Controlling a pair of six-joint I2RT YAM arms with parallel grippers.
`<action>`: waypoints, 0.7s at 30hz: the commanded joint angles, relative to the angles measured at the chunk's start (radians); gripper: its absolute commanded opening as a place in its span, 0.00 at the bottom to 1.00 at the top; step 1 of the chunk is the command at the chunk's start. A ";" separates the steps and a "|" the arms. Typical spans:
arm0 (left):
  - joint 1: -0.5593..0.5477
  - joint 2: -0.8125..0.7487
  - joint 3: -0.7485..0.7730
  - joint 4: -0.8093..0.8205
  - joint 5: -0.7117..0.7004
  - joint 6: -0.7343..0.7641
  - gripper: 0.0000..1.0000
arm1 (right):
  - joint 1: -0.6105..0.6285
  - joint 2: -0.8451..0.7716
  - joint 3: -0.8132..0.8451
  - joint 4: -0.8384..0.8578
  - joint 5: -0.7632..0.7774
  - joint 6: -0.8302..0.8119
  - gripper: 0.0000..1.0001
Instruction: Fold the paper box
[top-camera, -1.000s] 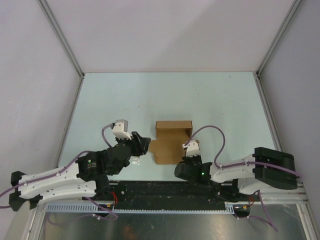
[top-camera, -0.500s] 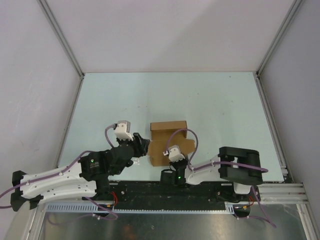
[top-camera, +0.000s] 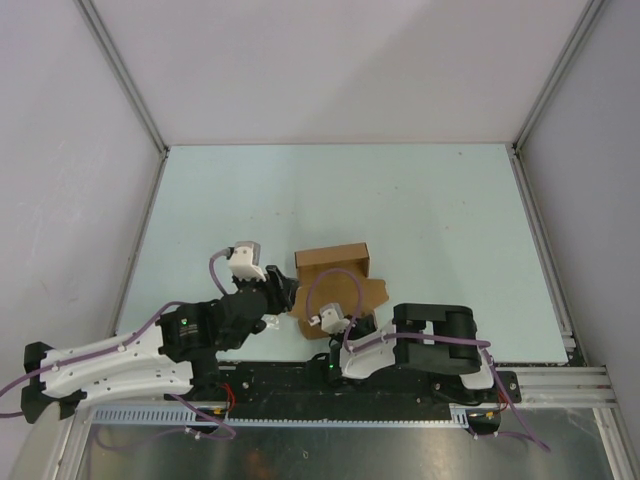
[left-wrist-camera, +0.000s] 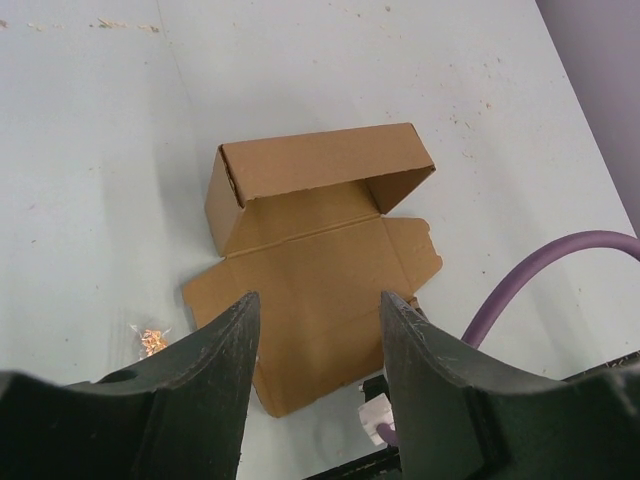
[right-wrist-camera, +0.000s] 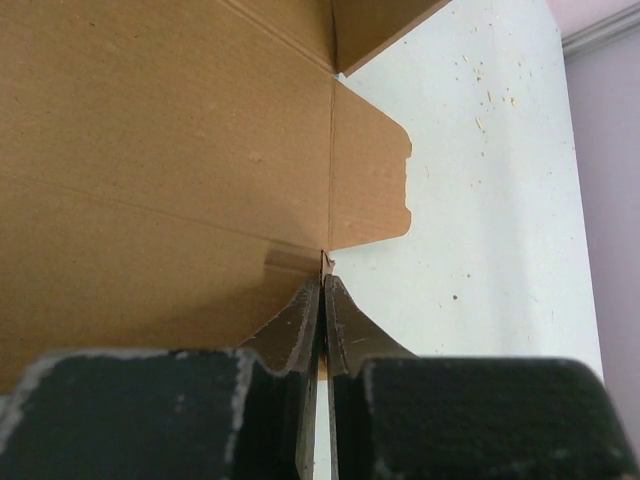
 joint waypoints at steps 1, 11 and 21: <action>0.008 0.003 0.002 0.001 -0.012 0.011 0.57 | 0.024 0.032 0.015 0.031 -0.099 0.112 0.07; 0.014 0.015 0.006 0.001 -0.020 0.025 0.59 | 0.022 -0.098 0.014 0.042 -0.107 0.138 0.15; 0.034 0.081 -0.001 -0.001 -0.007 0.036 0.63 | 0.007 -0.250 0.014 -0.005 -0.098 0.206 0.54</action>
